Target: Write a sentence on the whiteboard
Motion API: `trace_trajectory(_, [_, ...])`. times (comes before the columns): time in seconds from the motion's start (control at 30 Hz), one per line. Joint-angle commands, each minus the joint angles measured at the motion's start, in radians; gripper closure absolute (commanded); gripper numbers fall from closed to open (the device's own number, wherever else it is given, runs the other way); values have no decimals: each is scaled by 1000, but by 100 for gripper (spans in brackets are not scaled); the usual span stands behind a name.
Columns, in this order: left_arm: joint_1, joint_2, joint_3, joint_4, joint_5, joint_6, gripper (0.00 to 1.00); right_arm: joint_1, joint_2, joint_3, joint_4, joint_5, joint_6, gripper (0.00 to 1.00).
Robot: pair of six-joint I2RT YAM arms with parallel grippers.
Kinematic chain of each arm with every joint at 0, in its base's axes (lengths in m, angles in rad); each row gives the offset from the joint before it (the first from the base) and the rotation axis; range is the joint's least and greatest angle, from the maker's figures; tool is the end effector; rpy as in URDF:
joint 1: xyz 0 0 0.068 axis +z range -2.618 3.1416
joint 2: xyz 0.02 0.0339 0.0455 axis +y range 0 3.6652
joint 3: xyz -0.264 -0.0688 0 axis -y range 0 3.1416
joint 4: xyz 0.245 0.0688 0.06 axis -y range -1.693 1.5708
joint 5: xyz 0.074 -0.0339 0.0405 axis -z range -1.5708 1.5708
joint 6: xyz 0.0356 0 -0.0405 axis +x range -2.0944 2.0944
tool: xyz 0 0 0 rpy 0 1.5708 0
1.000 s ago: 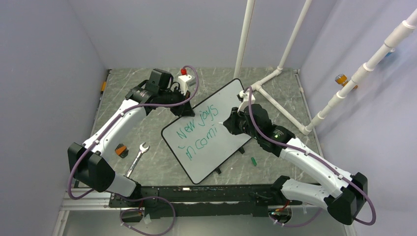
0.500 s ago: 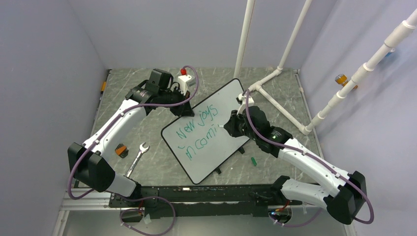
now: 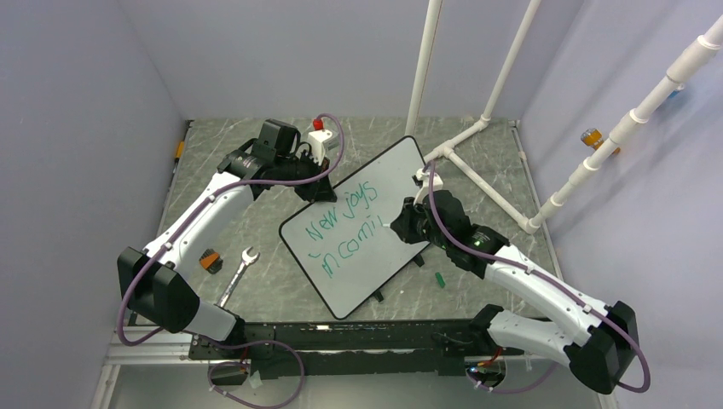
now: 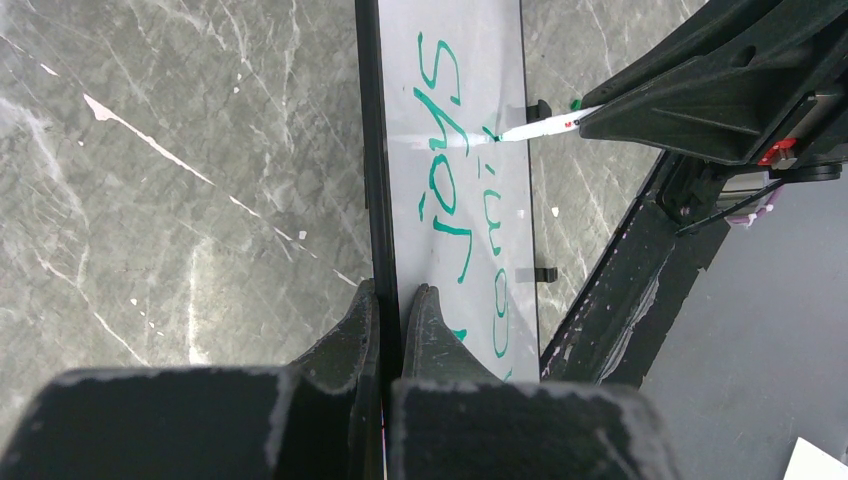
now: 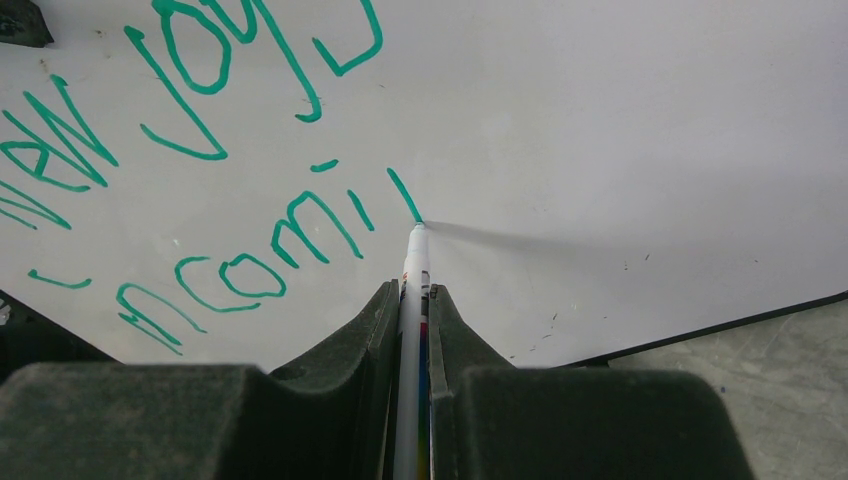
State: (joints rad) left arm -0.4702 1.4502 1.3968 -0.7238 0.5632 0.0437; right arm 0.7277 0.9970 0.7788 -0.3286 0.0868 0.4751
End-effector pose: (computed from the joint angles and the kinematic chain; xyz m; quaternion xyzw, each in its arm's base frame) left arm 0.2680 -0.1575 0.3494 0.3290 0.8296 -0.3291 0.3086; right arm 0.1681 0.1456 0.2838 -0.0886 0.8667 0.2457 0.4250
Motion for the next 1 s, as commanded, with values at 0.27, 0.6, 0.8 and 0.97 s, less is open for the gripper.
trace_trajectory(0.27, [-21, -5, -13, 7, -97, 133, 100, -3, 50, 112, 19, 6, -29, 100])
trace_trajectory(0.6, [-21, -7, -13, 6, -97, 133, 100, -4, 85, 174, -5, 50, -49, 100])
trace_trajectory(0.8, [-20, -7, -14, 7, -98, 133, 100, -5, 95, 185, -25, 84, -56, 100])
trace_trajectory(0.97, [-19, -6, -13, 7, -99, 133, 100, -5, 88, 154, -34, 94, -44, 100])
